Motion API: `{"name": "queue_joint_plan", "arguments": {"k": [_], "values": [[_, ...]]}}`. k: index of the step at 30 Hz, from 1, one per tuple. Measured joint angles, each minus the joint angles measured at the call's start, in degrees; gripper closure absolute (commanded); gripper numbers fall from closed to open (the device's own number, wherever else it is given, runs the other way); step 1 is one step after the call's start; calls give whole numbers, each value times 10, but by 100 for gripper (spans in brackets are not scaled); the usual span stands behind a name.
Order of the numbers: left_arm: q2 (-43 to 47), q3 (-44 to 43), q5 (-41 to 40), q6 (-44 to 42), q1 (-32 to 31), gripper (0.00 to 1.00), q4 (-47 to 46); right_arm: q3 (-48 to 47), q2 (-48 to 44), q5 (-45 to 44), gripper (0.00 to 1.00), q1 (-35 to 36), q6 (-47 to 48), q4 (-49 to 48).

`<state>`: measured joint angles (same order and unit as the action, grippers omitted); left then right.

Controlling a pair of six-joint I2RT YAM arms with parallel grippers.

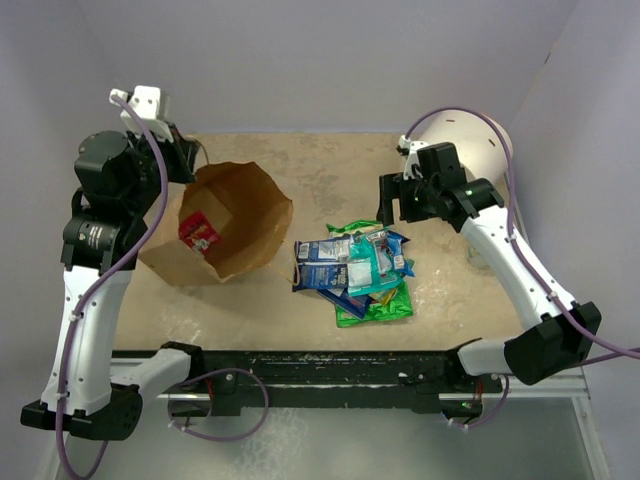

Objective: Take the snacks out of the paper bag
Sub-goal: Take out the snack from the paper bag.

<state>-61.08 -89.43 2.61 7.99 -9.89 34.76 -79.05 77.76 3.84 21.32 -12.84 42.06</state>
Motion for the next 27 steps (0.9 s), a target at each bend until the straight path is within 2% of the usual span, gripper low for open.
{"name": "queue_joint_plan", "arguments": {"k": [5,7,12,16,19,22,27], "values": [[67,117,116,20,-3,100,-27,15,-20,55,15,22,12,-37],[106,181,156,49,-4,100,-23,28,-35,66,15,57,21,-61],[170,258,206,114,-4,100,-1,90,-78,85,20,186,64,-168],[213,276,226,156,-4,100,28,186,-125,132,27,268,148,-283],[235,274,227,171,-4,100,49,245,-143,207,30,294,243,-351],[238,266,225,181,-4,100,73,262,-129,253,30,327,344,-377],[223,252,218,187,-4,100,102,262,-82,260,32,408,460,-423]]}}
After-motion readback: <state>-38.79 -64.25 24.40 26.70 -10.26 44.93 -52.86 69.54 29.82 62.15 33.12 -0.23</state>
